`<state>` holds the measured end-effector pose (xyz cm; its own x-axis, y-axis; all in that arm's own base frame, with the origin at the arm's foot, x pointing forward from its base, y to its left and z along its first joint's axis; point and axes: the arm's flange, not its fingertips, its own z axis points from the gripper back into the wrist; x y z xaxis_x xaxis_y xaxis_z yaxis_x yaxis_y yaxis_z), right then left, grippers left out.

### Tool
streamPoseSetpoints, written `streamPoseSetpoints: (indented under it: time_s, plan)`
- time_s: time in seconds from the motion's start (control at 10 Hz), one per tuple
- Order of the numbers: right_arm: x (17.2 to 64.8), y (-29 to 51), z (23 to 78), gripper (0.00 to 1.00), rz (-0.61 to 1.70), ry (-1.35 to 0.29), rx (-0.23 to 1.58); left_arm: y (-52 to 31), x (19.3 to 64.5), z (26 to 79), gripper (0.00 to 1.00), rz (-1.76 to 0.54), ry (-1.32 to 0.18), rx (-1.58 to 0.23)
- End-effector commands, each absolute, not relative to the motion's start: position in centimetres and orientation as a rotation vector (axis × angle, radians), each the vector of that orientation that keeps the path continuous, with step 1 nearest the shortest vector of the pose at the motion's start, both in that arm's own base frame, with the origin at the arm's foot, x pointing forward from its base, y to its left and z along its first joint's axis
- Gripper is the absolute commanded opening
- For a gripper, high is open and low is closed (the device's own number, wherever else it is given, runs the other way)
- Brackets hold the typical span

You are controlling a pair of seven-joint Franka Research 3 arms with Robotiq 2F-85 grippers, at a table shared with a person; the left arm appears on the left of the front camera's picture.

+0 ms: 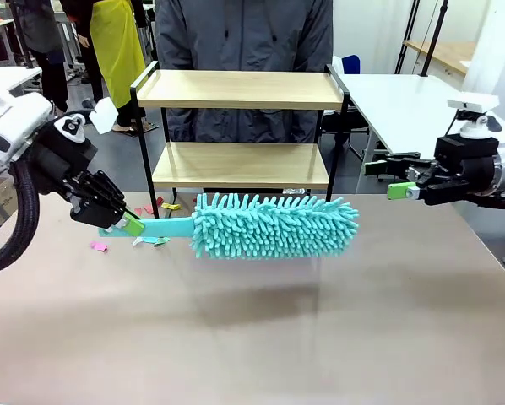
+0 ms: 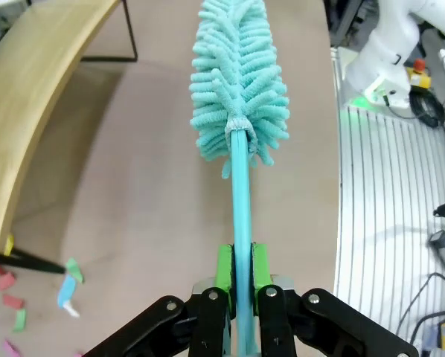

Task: Clean the shelf.
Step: Hand the Duster back to the human.

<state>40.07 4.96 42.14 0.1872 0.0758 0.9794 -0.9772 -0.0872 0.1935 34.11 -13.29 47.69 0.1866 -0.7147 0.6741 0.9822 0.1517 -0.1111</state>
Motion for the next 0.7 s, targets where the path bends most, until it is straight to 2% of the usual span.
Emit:
streamPoseSetpoints:
  time_s: [0.0, 0.1, 0.3, 0.6]
  plan:
    - [41.3, 6.5, 41.1, 1.00, 1.160, -0.986, 1.324, -12.9, 35.4, 46.9, 0.13, -1.371, -0.579, -0.633]
    - [41.3, 6.5, 41.1, 1.00, 1.170, -0.921, 1.303, -12.7, 35.5, 47.0, 0.13, -1.378, -0.584, -0.631]
    - [40.1, 5.8, 41.8, 1.00, 1.163, -0.967, 1.323, -12.9, 34.9, 46.8, 0.13, -1.358, -0.553, -0.607]
    - [39.5, 8.3, 38.6, 1.00, 1.196, -0.909, 1.235, -12.9, 34.9, 46.8, 0.13, -1.358, -0.553, -0.607]
